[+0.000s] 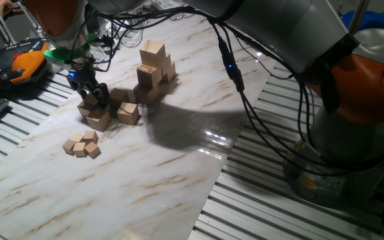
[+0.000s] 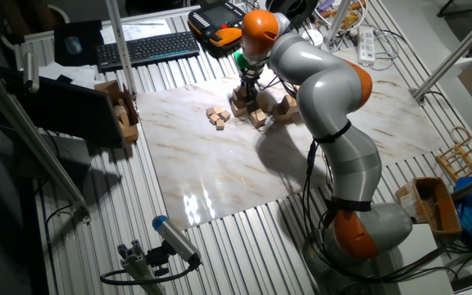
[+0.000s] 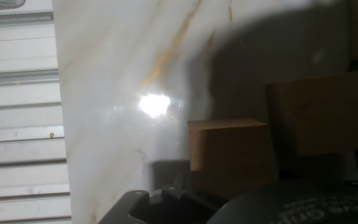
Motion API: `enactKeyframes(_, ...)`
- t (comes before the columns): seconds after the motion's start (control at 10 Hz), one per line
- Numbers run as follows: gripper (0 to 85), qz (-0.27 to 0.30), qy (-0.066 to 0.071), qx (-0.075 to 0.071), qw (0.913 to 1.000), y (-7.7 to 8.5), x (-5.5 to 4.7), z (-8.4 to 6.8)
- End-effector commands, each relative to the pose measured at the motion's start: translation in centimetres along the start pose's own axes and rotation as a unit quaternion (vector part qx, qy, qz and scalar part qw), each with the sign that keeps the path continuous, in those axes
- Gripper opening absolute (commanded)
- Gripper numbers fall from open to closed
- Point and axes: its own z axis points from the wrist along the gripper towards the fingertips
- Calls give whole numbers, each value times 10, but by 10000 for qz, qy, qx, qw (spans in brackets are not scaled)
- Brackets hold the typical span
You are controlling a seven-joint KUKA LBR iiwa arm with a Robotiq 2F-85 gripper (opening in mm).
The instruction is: Stack the blocks into a pyramid shape
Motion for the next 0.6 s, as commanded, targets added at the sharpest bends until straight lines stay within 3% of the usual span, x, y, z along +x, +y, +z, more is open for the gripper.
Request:
enactKeyframes(0.0,680,-1,0,-1,10000,0,0,1)
enactKeyframes(0.5,680,-8,15,8,10000,0,0,2)
